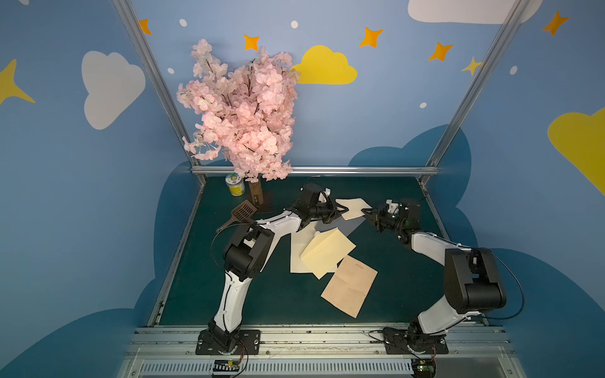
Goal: Fold the letter paper in half and place it into the envelope
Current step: Fold the letter paper at the center of the board.
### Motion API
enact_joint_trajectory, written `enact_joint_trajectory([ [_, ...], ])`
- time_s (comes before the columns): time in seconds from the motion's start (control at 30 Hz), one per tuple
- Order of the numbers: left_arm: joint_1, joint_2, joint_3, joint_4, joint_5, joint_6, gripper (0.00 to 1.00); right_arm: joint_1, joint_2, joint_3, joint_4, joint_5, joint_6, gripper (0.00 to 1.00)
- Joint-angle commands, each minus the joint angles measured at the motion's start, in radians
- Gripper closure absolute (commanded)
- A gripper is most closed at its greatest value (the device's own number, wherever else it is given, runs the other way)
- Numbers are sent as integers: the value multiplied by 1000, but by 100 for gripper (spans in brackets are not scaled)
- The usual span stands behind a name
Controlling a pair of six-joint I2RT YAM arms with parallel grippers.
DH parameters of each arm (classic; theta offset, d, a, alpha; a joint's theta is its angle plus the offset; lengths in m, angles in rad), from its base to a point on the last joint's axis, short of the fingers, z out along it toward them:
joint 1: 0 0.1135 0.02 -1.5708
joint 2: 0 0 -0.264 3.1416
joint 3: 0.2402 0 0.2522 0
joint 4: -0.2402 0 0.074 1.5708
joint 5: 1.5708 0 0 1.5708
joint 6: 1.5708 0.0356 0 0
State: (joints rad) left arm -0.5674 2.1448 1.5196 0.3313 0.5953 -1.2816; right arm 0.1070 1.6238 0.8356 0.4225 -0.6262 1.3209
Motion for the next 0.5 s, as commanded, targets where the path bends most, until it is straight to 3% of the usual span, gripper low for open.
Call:
enact_joint_trajectory([
  [0.0, 5, -36, -15, 15, 17, 21, 97, -21, 13, 11, 15, -1, -18, 94],
  [0.1, 4, -39, -23, 17, 15, 21, 97, -38, 15, 11, 11, -7, -24, 96],
  [0.27, 4, -39, -29, 22, 12, 19, 97, -60, 18, 11, 8, -21, -30, 90],
  [0.37, 4, -39, -30, 23, 8, 18, 97, -70, 22, 10, 9, -29, -34, 100],
  [0.47, 5, -37, -29, 25, 4, 16, 97, -78, 24, 10, 6, -36, -37, 100],
])
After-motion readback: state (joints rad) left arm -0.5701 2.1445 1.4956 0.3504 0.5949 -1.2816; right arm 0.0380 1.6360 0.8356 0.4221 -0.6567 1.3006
